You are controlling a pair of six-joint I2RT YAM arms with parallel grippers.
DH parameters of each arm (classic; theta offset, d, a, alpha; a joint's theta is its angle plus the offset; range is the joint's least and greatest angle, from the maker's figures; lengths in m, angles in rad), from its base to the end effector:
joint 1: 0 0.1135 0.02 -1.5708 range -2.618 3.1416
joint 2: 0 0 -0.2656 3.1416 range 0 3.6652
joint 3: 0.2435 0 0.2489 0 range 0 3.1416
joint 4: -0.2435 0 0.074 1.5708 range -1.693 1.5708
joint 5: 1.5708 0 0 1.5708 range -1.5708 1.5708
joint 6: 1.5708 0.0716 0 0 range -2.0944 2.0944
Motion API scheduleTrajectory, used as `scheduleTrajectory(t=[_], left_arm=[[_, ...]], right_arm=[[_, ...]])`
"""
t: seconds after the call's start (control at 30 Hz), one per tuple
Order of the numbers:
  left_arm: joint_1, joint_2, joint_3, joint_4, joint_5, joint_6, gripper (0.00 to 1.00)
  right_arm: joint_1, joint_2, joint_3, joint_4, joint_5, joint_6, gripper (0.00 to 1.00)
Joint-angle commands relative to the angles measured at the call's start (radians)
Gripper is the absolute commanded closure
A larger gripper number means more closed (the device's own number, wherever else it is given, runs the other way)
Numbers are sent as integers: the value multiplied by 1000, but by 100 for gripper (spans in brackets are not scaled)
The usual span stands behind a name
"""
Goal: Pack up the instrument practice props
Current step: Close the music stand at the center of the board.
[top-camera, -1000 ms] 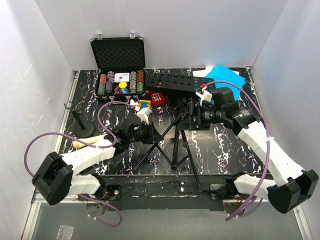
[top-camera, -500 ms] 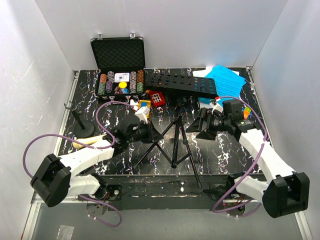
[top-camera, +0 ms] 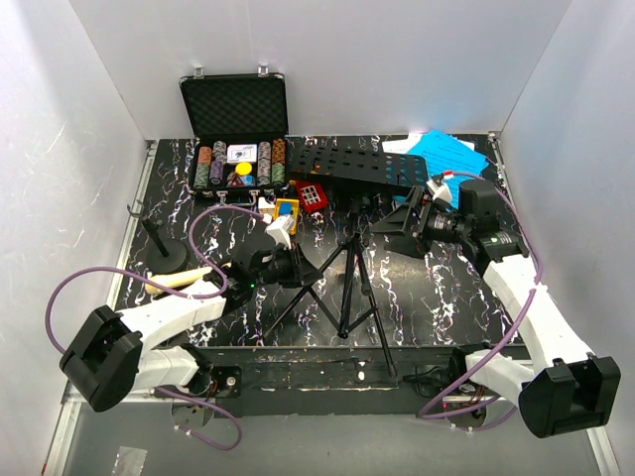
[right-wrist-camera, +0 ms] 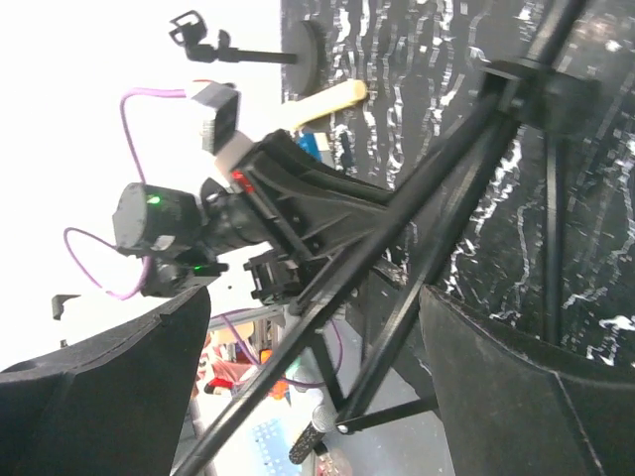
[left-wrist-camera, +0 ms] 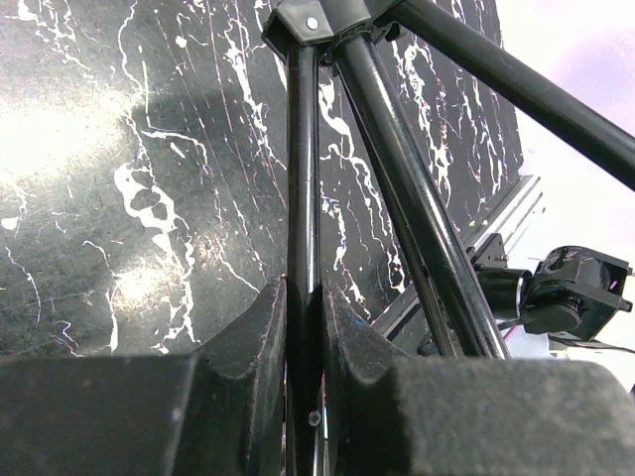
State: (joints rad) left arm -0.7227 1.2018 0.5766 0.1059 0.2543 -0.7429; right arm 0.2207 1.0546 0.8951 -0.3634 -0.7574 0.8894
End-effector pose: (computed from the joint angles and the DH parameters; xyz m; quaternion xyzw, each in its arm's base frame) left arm 0.1978 -0.1984 0.1974 0.0550 0.8586 -0.4145 0.2967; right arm 0.2294 0.1019 0.3024 0.0893 0.8206 0.5170 0.2264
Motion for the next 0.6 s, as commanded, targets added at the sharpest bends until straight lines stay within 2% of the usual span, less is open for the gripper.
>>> scheduleTrajectory(t=[0.0, 0.3, 0.37, 0.43, 0.5, 0.57], left_arm=[[-1, -58, 23, 196, 48, -24, 100], [-1, -19, 72, 225, 54, -30, 100], [0, -16, 81, 232, 51, -30, 100], [-1, -10, 91, 238, 46, -35, 100], [-1, -7, 107, 245, 42, -38, 100], [0, 1, 126, 258, 43, -47, 100]], right_arm=[[58, 51, 143, -34, -54, -24, 7], [186, 139, 231, -239, -80, -196, 7], [201, 154, 237, -298, -68, -236, 16], [219, 157, 219, -307, -66, -245, 31], [232, 153, 200, -304, -48, -245, 58], [239, 151, 185, -290, -33, -238, 75]])
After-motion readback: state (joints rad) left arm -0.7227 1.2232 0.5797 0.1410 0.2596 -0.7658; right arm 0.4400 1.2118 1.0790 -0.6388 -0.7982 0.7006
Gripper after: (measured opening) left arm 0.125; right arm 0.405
